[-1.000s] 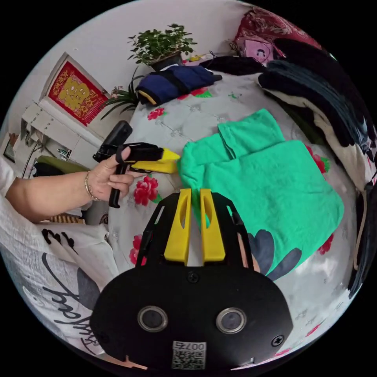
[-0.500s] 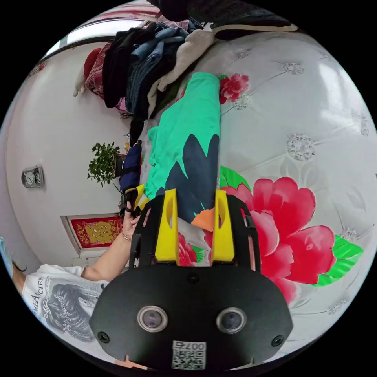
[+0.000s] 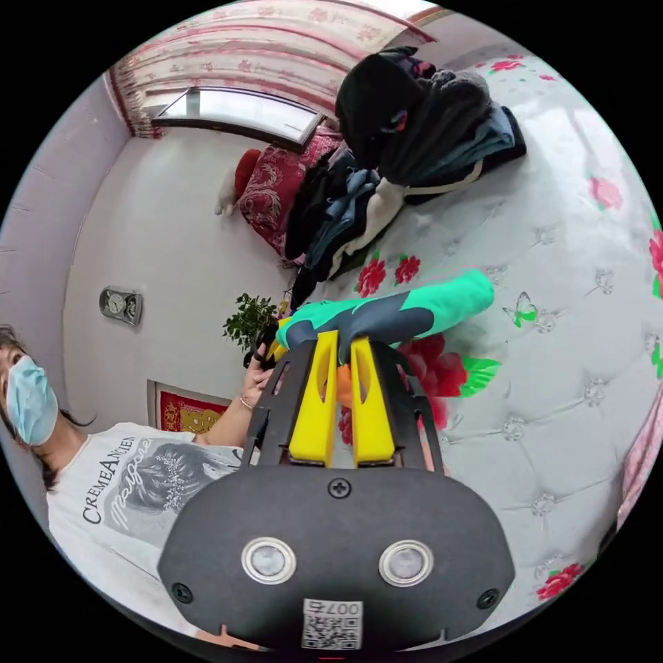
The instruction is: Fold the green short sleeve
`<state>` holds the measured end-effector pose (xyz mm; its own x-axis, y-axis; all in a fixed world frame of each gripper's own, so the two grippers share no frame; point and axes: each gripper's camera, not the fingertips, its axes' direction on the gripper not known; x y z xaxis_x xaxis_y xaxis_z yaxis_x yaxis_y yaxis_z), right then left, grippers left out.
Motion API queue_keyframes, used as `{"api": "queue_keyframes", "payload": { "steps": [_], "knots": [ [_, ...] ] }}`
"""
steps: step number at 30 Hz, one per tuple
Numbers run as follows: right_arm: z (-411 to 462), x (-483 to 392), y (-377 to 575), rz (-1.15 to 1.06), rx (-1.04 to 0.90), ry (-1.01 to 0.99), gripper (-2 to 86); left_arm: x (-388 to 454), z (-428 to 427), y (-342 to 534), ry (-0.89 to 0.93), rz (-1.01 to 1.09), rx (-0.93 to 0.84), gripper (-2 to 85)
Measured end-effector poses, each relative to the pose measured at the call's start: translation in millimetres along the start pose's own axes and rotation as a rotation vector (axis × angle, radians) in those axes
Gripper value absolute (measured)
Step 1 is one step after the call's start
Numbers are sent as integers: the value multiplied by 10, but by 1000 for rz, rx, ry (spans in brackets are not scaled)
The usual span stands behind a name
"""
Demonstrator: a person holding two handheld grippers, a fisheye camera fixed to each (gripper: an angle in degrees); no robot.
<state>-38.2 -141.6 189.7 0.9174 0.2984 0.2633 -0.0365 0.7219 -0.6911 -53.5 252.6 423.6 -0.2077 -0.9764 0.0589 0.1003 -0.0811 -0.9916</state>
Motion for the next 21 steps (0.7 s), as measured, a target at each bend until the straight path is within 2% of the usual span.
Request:
{"api": "queue_keyframes", "payload": {
  "steps": [7, 11, 15, 17, 19, 21],
  "knots": [
    [-2105, -669, 543, -159, 337, 264, 7, 1282, 2365, -49, 136, 307, -331, 58],
    [-2733, -445, 943, -11, 430, 475, 20, 1283, 3087, 274, -17, 381, -459, 60],
    [-2582, 223, 1420, 260, 381, 743, 32, 705, 2950, 871, -175, 319, -552, 60],
    [-2295, 301, 1643, 214, 378, 764, 34, 455, 2608, 1146, -299, 294, -574, 63],
    [-1855, 364, 1769, 155, 312, 757, 36, 208, 1962, 1452, -486, 211, -524, 64],
    [-1063, 437, 1766, 81, 103, 742, 35, 133, 1387, 1664, -616, 134, -413, 64]
  ]
}}
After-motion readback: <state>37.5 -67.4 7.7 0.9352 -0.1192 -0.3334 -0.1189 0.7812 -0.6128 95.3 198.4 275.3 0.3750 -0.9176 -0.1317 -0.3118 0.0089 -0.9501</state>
